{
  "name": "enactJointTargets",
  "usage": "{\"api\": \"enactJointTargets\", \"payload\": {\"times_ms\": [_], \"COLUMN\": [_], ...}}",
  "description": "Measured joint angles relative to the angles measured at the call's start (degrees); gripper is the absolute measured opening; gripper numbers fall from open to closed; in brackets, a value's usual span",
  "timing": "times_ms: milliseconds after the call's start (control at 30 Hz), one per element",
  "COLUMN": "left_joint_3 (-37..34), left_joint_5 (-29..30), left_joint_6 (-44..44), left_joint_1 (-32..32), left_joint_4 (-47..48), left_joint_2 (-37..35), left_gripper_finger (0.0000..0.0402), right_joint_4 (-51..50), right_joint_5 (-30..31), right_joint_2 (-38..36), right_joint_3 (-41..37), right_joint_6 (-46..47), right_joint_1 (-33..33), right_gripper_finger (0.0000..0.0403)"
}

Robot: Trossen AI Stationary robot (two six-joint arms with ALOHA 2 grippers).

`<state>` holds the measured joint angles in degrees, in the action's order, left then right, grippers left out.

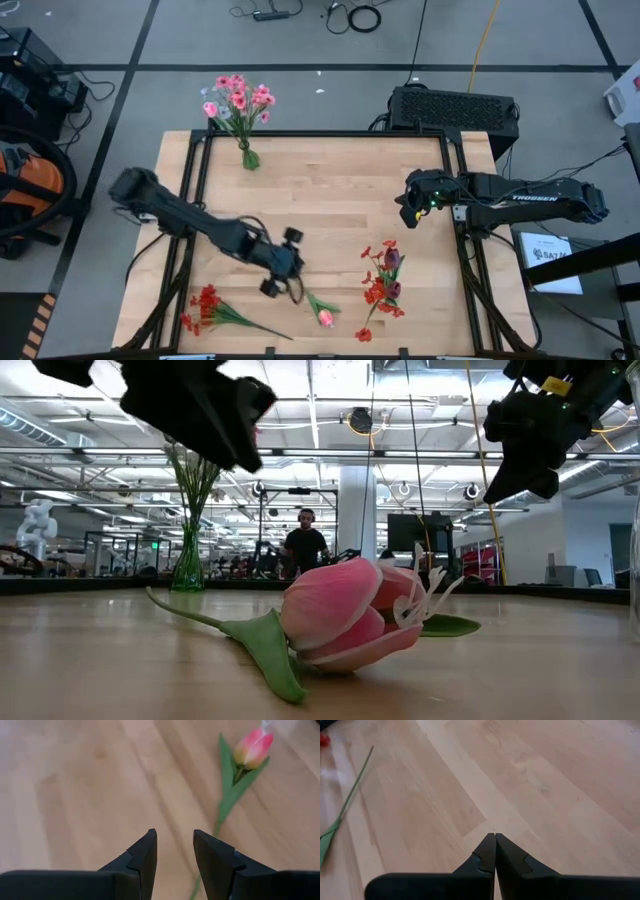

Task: Sort flowers into vase by color
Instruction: Put the pink tulip into the green vase

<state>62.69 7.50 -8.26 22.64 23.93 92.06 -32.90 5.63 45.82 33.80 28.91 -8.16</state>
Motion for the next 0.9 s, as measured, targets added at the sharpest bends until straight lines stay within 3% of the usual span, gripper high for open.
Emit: {"api": "enactJointTargets", "payload": {"times_ms": [167,400,733,800,900], "left_joint_3": [7.2,13.7,15.0,15.1,15.1], "left_joint_5": [-3.7,-5.2,-7.6,-8.0,-9.0], "left_joint_6": [0.0,-0.1,0.9,2.8,5.0], "left_joint_1": [1.2,3.2,3.7,3.4,2.7], "left_joint_4": [4.9,7.2,9.1,10.4,11.1], "left_joint_2": [9.4,17.0,25.1,25.7,25.6], "left_gripper_finger": [0.0134,0.0134,0.0130,0.0114,0.0053], "right_joint_4": [0.0,0.0,0.0,0.0,0.0], "right_joint_5": [-0.6,-3.0,-3.0,-3.0,-3.0], "right_joint_2": [0.0,0.0,0.0,0.0,0.0], "right_joint_3": [0.0,0.0,0.0,0.0,0.0], "right_joint_6": [-0.1,-2.7,-4.3,-4.5,-4.6], "right_joint_1": [0.0,0.0,0.0,0.0,0.0], "right_gripper_finger": [0.0000,0.0000,0.0000,0.0000,0.0000]}}
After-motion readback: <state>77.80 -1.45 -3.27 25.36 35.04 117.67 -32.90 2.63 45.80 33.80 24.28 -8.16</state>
